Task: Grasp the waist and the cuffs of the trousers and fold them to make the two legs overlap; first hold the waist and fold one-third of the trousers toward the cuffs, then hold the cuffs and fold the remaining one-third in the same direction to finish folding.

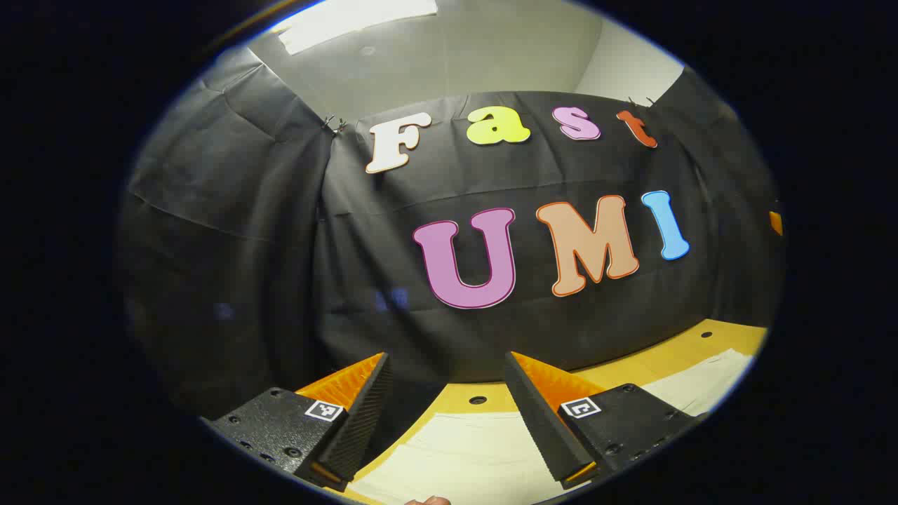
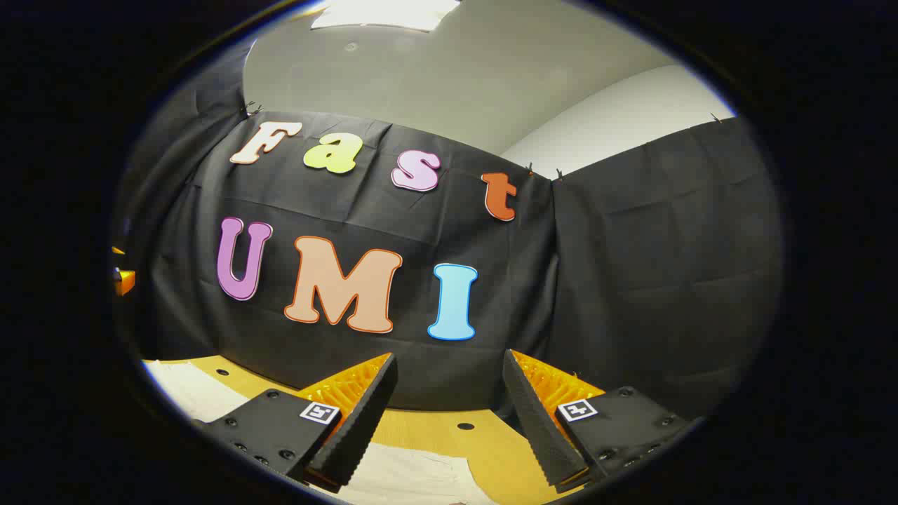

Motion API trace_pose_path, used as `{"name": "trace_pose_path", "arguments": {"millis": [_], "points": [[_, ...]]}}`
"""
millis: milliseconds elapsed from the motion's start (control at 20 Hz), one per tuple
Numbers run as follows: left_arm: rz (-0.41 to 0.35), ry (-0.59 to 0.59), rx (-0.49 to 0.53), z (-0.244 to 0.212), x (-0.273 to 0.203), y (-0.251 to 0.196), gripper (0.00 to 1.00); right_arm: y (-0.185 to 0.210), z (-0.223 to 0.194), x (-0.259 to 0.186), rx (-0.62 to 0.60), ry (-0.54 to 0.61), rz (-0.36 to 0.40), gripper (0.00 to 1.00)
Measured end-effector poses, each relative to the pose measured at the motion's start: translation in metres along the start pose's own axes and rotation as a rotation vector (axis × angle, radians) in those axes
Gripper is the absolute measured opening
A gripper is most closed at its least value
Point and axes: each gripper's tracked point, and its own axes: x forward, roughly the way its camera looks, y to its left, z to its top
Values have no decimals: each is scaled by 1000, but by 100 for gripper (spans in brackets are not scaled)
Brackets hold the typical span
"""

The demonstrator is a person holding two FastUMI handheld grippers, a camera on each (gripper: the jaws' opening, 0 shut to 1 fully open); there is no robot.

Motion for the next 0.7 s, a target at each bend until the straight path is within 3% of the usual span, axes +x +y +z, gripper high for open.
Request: {"name": "trace_pose_path", "arguments": {"millis": [700], "points": [[7, 22, 65, -20, 6, 15, 96, 10, -14, 8, -38, 21, 21, 97]]}}
